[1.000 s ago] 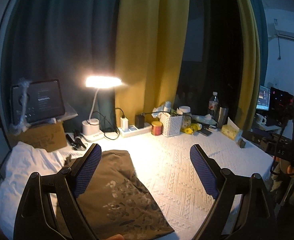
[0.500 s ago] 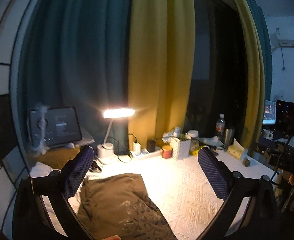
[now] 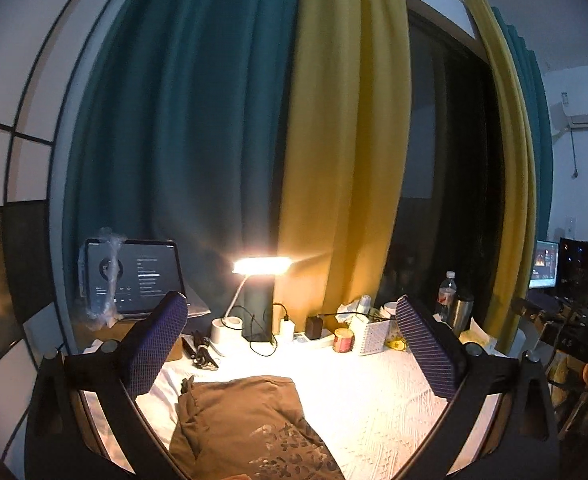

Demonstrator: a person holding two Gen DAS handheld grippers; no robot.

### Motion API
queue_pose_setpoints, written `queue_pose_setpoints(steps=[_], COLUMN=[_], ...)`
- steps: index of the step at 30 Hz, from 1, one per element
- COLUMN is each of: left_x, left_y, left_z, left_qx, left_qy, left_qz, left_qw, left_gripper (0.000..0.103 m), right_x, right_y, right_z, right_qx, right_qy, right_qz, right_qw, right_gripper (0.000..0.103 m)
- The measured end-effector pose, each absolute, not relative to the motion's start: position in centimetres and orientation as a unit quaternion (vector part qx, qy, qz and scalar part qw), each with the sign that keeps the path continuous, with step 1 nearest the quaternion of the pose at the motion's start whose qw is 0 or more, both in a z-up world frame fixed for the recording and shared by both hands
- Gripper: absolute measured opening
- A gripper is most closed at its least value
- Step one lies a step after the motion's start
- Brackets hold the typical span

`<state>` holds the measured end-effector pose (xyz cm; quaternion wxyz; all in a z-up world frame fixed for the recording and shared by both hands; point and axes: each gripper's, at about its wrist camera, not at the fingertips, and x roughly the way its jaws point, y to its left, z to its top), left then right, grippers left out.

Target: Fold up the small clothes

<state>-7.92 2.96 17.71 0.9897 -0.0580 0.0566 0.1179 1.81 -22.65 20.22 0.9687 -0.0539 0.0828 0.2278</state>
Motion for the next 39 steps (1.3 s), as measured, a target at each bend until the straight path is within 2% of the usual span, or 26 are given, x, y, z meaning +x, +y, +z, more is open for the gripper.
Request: queue_pose_setpoints(steps=[17, 39], left_x=[-10.8, -13.0], left_y=[5.4, 9.0], left_z=[18.0, 18.4], left_qx=[-0.065, -0.073], left_qy=[0.028, 0.011], left_qz=[0.149, 0.170], left_qw=[0.986, 0.983], left_gripper=[0.103, 0.103], right_x=[-0.8, -2.5], right_y=[-20.1, -15.7], right_z=[23.6, 24.9], right_qx=[-0.067, -0.084], right_qy=[0.043, 0.026], right_qz=[0.260, 0.280], right_qw=[0.962, 0.956], right_gripper=[0.068, 0.068])
